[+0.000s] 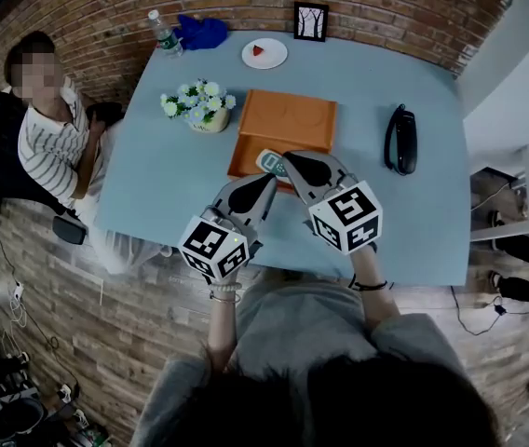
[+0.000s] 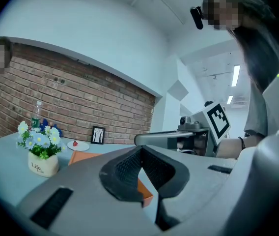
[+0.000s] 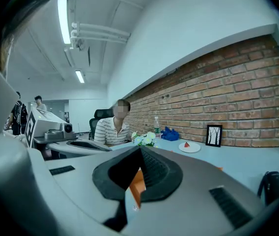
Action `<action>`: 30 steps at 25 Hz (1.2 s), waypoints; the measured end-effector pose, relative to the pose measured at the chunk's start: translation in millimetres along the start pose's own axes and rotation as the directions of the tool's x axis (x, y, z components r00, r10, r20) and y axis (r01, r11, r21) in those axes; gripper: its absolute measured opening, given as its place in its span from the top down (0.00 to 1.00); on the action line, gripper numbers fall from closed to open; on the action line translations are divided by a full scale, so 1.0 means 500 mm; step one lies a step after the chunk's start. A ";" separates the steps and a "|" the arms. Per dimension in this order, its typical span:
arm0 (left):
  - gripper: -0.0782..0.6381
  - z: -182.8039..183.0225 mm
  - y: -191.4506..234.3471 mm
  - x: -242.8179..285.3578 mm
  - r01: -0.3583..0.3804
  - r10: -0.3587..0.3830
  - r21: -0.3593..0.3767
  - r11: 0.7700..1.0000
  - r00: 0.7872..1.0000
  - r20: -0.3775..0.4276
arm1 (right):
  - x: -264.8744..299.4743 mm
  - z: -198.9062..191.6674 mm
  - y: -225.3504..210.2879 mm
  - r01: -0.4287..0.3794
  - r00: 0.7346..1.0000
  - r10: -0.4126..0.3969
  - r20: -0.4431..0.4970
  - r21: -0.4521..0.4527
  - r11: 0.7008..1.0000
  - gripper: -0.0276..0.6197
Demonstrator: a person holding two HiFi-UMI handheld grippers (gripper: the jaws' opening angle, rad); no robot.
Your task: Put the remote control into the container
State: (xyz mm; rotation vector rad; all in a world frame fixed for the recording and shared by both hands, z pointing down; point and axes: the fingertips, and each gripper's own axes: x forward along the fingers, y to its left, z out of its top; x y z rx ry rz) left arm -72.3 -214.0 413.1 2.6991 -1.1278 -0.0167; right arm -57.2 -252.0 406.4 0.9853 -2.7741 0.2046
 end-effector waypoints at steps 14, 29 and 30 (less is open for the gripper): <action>0.89 0.000 -0.049 -0.007 -0.026 0.025 0.046 0.999 0.999 0.028 | -0.048 -0.009 0.025 -0.064 0.996 0.066 0.053 -0.037 0.997 0.96; 0.89 0.013 -0.069 -0.008 -0.039 0.034 0.090 0.995 0.998 0.054 | -0.064 -0.012 0.034 -0.094 0.993 0.099 0.067 -0.067 0.993 0.96; 0.89 0.013 -0.071 -0.008 -0.039 0.034 0.092 0.995 0.998 0.053 | -0.065 -0.013 0.034 -0.095 0.993 0.100 0.066 -0.069 0.993 0.96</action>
